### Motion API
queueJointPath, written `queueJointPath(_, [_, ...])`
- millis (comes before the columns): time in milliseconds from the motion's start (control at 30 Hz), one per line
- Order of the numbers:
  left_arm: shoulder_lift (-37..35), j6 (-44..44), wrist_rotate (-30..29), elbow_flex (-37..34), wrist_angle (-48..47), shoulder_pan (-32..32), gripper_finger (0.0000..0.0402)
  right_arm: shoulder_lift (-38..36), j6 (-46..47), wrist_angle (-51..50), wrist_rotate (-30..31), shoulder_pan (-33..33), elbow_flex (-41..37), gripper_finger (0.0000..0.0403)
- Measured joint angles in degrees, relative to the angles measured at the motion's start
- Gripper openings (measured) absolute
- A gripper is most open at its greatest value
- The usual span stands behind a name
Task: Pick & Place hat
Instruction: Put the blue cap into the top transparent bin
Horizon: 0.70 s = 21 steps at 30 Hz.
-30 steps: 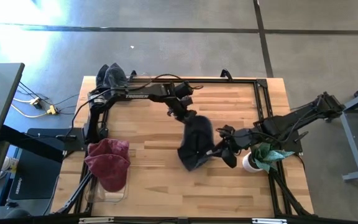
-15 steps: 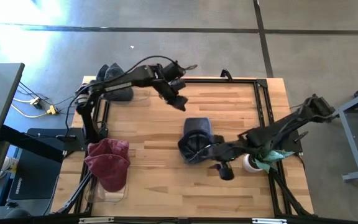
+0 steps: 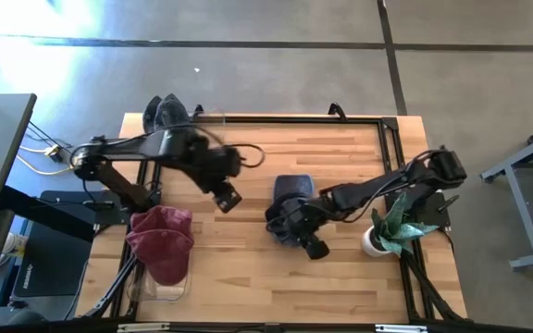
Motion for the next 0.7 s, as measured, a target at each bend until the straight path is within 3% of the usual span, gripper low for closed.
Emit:
queueJointPath(233, [-4.1,-9.7,-9.3,-0.4,-0.9,-6.1,0.0153,-0.1,8.4,-1.6,-2.8,-1.2,1.9,0.0020])
queueJointPath(367, [-4.7,-11.9,-10.7,-0.3,0.6,-8.0,0.0153,-0.5,18.7,-7.3,2.3,-5.8,1.9,0.0025])
queueJointPath(467, [-4.5,-11.9,-10.7,-0.3,3.3,-9.6,0.0154,-0.4,27.6,-14.8,11.5,-10.4,1.8,0.0008])
queueJointPath(600, [-2.7,-10.8,-11.3,-0.4,8.6,-10.3,0.0154,-0.4,31.1,-16.3,19.9,-15.8,1.8,0.0012])
queueJointPath(700, [-1.2,-9.3,-10.9,-0.3,11.7,-10.9,0.0154,0.2,31.7,-16.2,20.6,-19.4,1.8,0.0010])
